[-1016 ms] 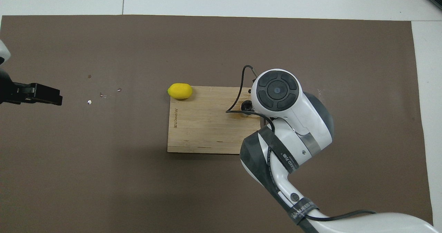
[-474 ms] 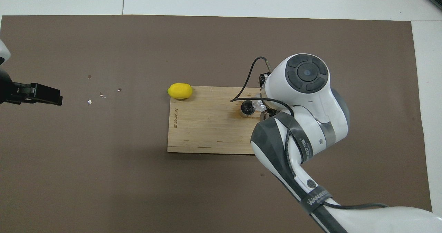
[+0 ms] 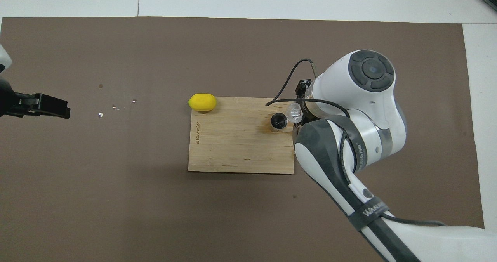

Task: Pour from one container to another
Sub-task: 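Carry the glass cup with the right gripper back to its spot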

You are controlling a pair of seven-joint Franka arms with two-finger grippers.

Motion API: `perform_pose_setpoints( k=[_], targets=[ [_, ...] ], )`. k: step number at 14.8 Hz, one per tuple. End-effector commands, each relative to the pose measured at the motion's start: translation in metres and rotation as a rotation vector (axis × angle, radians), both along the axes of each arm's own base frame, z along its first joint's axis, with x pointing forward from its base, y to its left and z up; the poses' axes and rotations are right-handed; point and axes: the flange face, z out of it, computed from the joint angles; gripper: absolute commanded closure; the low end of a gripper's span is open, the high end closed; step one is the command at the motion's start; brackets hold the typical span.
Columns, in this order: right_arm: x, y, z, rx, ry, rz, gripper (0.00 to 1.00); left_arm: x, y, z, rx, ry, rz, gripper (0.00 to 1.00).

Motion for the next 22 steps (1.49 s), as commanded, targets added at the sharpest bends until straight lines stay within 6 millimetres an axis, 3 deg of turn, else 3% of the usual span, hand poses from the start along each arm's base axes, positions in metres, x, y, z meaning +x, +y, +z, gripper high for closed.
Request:
perform_pose_setpoints(
  k=[1, 4, 7, 11, 17, 22],
  targets=[
    [0.010, -0.048, -0.007, 0.146, 0.017, -0.061, 1.00, -0.004, 0.003, 0.002, -0.009, 0.000, 0.003, 0.00],
    [0.009, -0.101, -0.024, 0.265, 0.038, -0.120, 1.00, -0.004, 0.003, 0.002, -0.009, 0.001, 0.003, 0.00],
    [0.005, -0.141, -0.042, 0.366, 0.040, -0.137, 1.00, -0.004, 0.002, 0.002, -0.009, 0.001, 0.001, 0.00],
    [-0.017, -0.193, -0.081, 0.456, 0.019, -0.111, 1.00, -0.004, 0.002, 0.002, -0.009, 0.000, 0.001, 0.00],
    [-0.042, -0.251, -0.128, 0.540, -0.008, -0.049, 1.00, -0.004, 0.003, 0.002, -0.009, 0.001, 0.003, 0.00],
    [-0.059, -0.285, -0.164, 0.585, -0.012, -0.002, 1.00, -0.004, 0.003, 0.002, -0.009, 0.001, 0.003, 0.00]
  ],
)
